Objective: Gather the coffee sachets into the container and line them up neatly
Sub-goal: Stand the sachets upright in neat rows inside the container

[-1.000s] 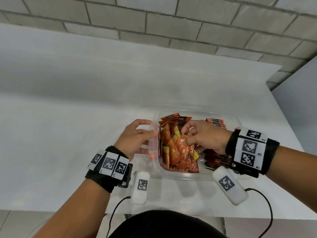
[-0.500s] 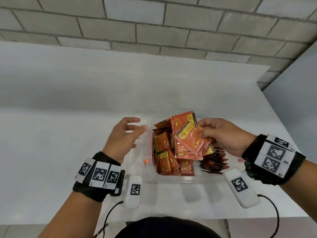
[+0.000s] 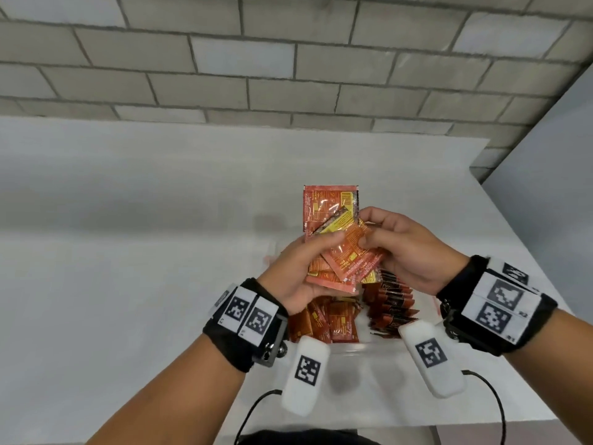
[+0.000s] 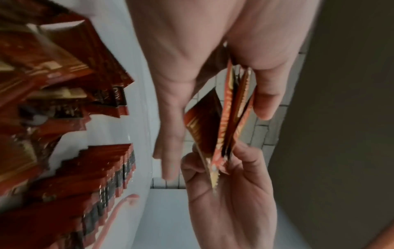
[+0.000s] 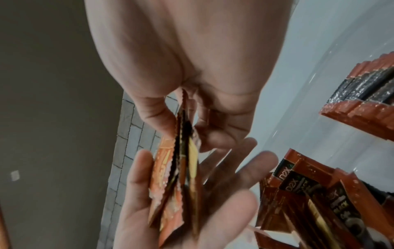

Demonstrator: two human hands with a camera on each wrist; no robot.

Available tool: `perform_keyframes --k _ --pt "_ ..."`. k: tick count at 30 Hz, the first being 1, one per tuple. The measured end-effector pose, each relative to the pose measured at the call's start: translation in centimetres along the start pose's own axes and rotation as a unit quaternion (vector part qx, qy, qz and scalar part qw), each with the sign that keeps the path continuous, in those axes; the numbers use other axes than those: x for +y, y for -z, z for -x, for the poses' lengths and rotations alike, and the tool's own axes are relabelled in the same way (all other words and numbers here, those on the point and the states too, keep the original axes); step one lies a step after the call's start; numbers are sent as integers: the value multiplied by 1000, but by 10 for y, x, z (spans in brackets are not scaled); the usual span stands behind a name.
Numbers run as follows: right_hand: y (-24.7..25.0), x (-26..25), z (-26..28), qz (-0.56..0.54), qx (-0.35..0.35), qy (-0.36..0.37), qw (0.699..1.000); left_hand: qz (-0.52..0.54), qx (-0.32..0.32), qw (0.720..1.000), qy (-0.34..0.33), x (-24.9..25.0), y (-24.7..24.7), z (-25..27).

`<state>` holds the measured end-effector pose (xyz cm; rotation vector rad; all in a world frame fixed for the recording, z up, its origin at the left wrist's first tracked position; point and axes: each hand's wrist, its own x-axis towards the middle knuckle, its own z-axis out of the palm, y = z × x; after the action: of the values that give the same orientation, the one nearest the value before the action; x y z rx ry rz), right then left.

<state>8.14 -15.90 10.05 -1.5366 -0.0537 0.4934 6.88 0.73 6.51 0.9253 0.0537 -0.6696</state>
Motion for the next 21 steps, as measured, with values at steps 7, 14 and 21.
perform_keyframes --k 7,14,21 --pt "1 15 10 401 73 60 911 55 -14 997 53 -14 2 -7" --pt "-3 17 19 421 137 146 885 90 -21 995 48 -21 4 -10" --pt "10 18 18 314 160 100 930 90 -95 991 42 -19 8 -6"
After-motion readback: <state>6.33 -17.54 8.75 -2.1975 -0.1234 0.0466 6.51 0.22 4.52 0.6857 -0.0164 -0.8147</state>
